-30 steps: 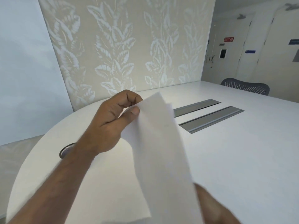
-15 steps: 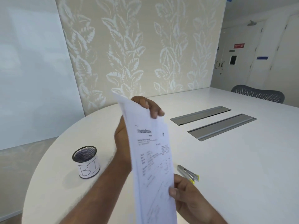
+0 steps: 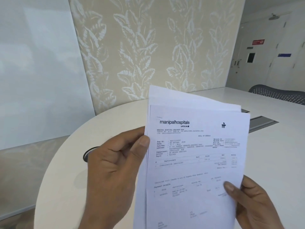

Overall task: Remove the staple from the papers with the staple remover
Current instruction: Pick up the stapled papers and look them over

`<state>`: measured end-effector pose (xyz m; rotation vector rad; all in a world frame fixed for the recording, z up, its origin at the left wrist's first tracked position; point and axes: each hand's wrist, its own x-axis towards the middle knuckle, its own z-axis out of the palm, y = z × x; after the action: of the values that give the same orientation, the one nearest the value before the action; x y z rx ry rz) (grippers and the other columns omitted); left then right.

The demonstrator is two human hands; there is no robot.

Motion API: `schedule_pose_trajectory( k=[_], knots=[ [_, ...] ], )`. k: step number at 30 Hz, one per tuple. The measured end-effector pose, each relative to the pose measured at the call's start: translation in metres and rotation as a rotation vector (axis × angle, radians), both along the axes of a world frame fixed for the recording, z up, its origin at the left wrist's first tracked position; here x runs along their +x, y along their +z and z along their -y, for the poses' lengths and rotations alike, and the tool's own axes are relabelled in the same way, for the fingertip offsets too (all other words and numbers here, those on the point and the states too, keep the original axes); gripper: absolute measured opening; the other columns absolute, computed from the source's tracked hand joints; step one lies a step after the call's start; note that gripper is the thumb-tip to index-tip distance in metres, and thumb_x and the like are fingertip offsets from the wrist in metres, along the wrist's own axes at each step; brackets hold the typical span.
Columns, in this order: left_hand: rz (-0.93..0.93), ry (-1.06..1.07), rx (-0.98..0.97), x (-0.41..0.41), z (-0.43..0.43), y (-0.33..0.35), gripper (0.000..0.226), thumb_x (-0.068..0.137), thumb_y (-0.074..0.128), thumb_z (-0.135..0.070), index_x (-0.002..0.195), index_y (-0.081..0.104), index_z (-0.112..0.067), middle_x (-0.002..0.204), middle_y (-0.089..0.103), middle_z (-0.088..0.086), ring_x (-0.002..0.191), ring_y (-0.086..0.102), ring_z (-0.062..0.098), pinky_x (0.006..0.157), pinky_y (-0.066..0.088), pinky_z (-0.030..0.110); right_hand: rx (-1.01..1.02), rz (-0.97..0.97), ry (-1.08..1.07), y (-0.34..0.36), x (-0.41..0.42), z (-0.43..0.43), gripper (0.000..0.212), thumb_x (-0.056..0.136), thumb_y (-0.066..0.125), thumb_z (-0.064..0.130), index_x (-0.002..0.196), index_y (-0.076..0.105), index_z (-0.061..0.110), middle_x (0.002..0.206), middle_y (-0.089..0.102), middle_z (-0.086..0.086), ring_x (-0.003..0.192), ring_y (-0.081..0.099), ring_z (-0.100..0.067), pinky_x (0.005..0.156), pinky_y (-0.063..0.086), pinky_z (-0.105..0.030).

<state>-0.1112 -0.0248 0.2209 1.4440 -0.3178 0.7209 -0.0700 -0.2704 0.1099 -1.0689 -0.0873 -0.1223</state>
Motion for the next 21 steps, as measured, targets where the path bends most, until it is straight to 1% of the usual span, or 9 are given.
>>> schedule_pose_trajectory(
  k=[3, 7, 9, 12, 13, 15, 17, 19, 21],
  knots=[
    [0.021, 0.013, 0.063, 0.002, -0.005, -0.001, 0.028, 0.082, 0.067, -0.016, 0.086, 0.081, -0.04, 0.084, 0.08, -0.015, 0.077, 0.075, 0.0, 0.067, 0.056, 0.013, -0.041, -0.005, -0.023, -0.001, -0.001, 0.0, 0.031, 0.067, 0.058, -0.006, 0.087, 0.079, 0.003, 0.091, 0.077, -0.023, 0.075, 0.075, -0.032, 0.065, 0.062, -0.036],
    [-0.072, -0.002, 0.048, 0.002, -0.008, -0.006, 0.017, 0.084, 0.071, -0.019, 0.086, 0.082, -0.033, 0.083, 0.081, -0.008, 0.076, 0.076, 0.006, 0.065, 0.056, 0.016, -0.058, -0.031, -0.001, -0.009, 0.004, -0.001, 0.032, 0.067, 0.062, -0.004, 0.095, 0.077, 0.002, 0.096, 0.075, -0.026, 0.079, 0.075, -0.034, 0.067, 0.062, -0.036],
    [-0.123, 0.013, 0.048, 0.003, -0.007, -0.009, 0.006, 0.08, 0.077, -0.024, 0.083, 0.081, -0.027, 0.078, 0.08, -0.006, 0.069, 0.075, 0.006, 0.06, 0.055, 0.015, -0.05, -0.054, 0.052, -0.013, 0.007, -0.006, 0.035, 0.067, 0.065, -0.002, 0.1, 0.075, 0.001, 0.099, 0.075, -0.026, 0.081, 0.074, -0.034, 0.067, 0.062, -0.034],
    [-0.164, 0.033, 0.022, 0.004, -0.007, -0.011, 0.008, 0.076, 0.082, -0.023, 0.083, 0.081, -0.026, 0.074, 0.08, -0.004, 0.064, 0.075, 0.01, 0.056, 0.057, 0.019, -0.079, -0.086, 0.106, -0.022, 0.008, -0.027, 0.043, 0.07, 0.071, 0.005, 0.113, 0.066, 0.002, 0.104, 0.074, -0.024, 0.086, 0.073, -0.031, 0.074, 0.061, -0.036],
    [-0.163, 0.042, 0.012, 0.006, -0.007, -0.012, 0.011, 0.077, 0.081, -0.018, 0.085, 0.081, -0.027, 0.073, 0.08, -0.004, 0.064, 0.075, 0.009, 0.056, 0.056, 0.019, -0.195, -0.094, 0.073, -0.026, 0.008, -0.037, 0.05, 0.073, 0.074, 0.008, 0.121, 0.061, 0.007, 0.108, 0.073, -0.018, 0.093, 0.071, -0.028, 0.082, 0.058, -0.036],
    [-0.165, 0.029, 0.017, 0.005, -0.004, -0.014, 0.019, 0.083, 0.075, -0.009, 0.088, 0.081, -0.027, 0.073, 0.08, -0.006, 0.063, 0.075, 0.008, 0.055, 0.055, 0.017, -0.572, -0.091, -0.076, -0.038, 0.003, -0.056, 0.067, 0.077, 0.08, 0.015, 0.134, 0.045, 0.022, 0.119, 0.06, -0.002, 0.107, 0.061, -0.017, 0.095, 0.048, -0.031],
    [-0.171, 0.04, 0.049, 0.003, -0.001, -0.014, 0.021, 0.084, 0.075, -0.01, 0.088, 0.08, -0.03, 0.071, 0.079, -0.008, 0.062, 0.075, 0.008, 0.054, 0.055, 0.016, -0.796, 0.002, -0.166, -0.046, -0.005, -0.078, 0.076, 0.077, 0.083, 0.028, 0.136, 0.037, 0.03, 0.126, 0.044, 0.01, 0.114, 0.05, -0.005, 0.099, 0.04, -0.022],
    [-0.2, 0.062, 0.08, 0.002, 0.004, -0.016, 0.018, 0.079, 0.075, -0.021, 0.087, 0.079, -0.036, 0.07, 0.079, -0.01, 0.06, 0.075, 0.008, 0.053, 0.056, 0.018, -0.811, 0.075, -0.07, -0.046, -0.013, -0.095, 0.06, 0.076, 0.076, 0.044, 0.127, 0.045, 0.034, 0.126, 0.044, 0.015, 0.11, 0.049, 0.001, 0.096, 0.039, -0.015],
    [-0.252, 0.07, 0.109, 0.004, 0.011, -0.022, 0.015, 0.076, 0.069, -0.03, 0.088, 0.077, -0.036, 0.073, 0.078, -0.012, 0.058, 0.073, 0.01, 0.052, 0.057, 0.02, -0.649, 0.03, 0.134, -0.041, -0.019, -0.106, 0.045, 0.077, 0.065, 0.05, 0.118, 0.059, 0.031, 0.123, 0.061, 0.007, 0.105, 0.06, -0.007, 0.095, 0.046, -0.026]
  ],
)
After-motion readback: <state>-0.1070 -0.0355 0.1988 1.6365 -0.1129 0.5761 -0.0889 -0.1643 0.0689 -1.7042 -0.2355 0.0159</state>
